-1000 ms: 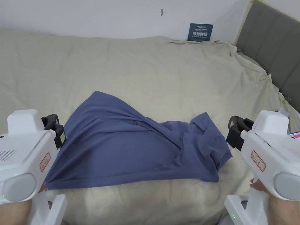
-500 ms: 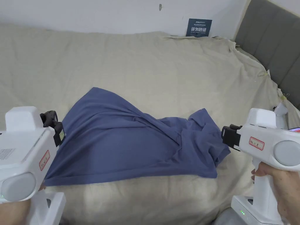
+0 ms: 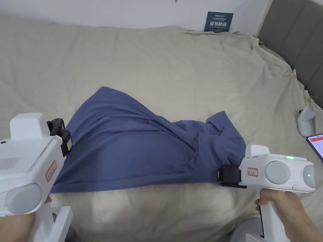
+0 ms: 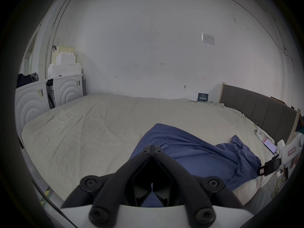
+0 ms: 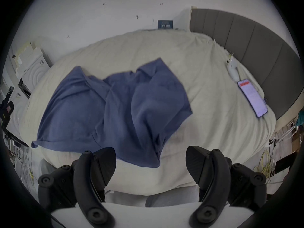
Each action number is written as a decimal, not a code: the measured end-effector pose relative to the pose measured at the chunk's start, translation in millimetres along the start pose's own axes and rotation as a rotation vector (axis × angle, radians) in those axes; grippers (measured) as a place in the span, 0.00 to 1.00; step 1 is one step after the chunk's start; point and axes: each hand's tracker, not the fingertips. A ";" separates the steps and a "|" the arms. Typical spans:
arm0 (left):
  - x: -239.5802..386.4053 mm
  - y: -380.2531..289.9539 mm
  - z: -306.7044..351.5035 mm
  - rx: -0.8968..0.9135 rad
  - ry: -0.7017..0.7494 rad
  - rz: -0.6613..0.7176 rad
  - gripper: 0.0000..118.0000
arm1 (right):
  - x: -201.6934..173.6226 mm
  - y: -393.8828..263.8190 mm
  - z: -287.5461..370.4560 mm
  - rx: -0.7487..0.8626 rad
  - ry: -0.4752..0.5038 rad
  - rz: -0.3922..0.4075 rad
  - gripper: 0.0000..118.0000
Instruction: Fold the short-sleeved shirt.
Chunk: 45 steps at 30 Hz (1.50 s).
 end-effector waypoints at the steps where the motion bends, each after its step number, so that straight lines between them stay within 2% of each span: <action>1: -0.6 -0.6 -0.2 -0.003 0.001 0.000 0.00 | 0.0 -2.2 -4.2 -0.005 0.001 -0.011 0.65; 3: -2.1 -1.5 -0.2 -0.005 0.005 -0.001 0.00 | -0.2 -4.5 -9.7 -0.011 0.003 -0.028 0.58; 4: -2.8 -1.7 -0.4 -0.007 0.007 -0.002 0.00 | -0.5 -5.5 -11.7 -0.008 0.004 -0.036 0.49; 5: -3.6 -2.0 -0.6 -0.009 0.008 -0.002 0.00 | -0.9 -5.9 -13.2 -0.006 0.006 -0.042 0.33; 8: -5.9 -3.4 -1.6 -0.018 0.013 -0.002 0.00 | -6.5 -6.5 -12.7 0.009 -0.007 -0.022 0.06; 11: -8.1 -5.1 -2.8 -0.033 0.023 0.002 0.00 | -7.8 -5.5 -7.0 0.009 -0.001 0.005 0.05; 14: -12.5 -6.3 -6.7 -0.062 0.029 0.022 0.00 | -3.4 -3.1 1.6 0.023 0.020 -0.004 0.05; 16: -15.3 -4.9 -9.4 -0.089 0.042 0.037 0.15 | -1.1 -0.4 10.5 0.046 0.038 -0.017 0.05; 18: -22.0 -2.5 -12.2 -0.140 0.029 0.062 0.55 | 0.7 2.3 20.4 0.073 0.060 -0.024 0.05; 20: -29.0 0.2 -16.5 -0.190 0.029 0.083 0.87 | -0.1 6.4 31.5 0.099 0.076 -0.019 0.05; 21: -32.1 0.8 -17.2 -0.201 0.034 0.083 0.92 | -0.6 7.9 35.7 0.109 0.082 -0.016 0.05; 26: -56.2 -1.2 -21.2 -0.322 0.064 0.095 0.96 | -4.8 13.8 50.7 0.153 0.112 -0.021 0.05; 32: -83.2 -27.6 -31.6 -0.509 0.149 -0.030 0.96 | -9.0 15.4 49.3 0.154 0.109 -0.015 0.05; 38: -87.6 -56.4 -31.7 -0.609 0.096 -0.034 0.95 | -9.5 12.8 45.3 0.135 0.102 -0.028 0.05; 40: -82.0 -63.5 -33.7 -0.635 0.089 -0.071 0.89 | -9.7 13.0 45.1 0.131 0.101 -0.029 0.05; 45: -72.5 -76.7 -47.6 -0.676 0.061 -0.054 0.46 | -11.5 13.6 45.4 0.127 0.098 -0.031 0.05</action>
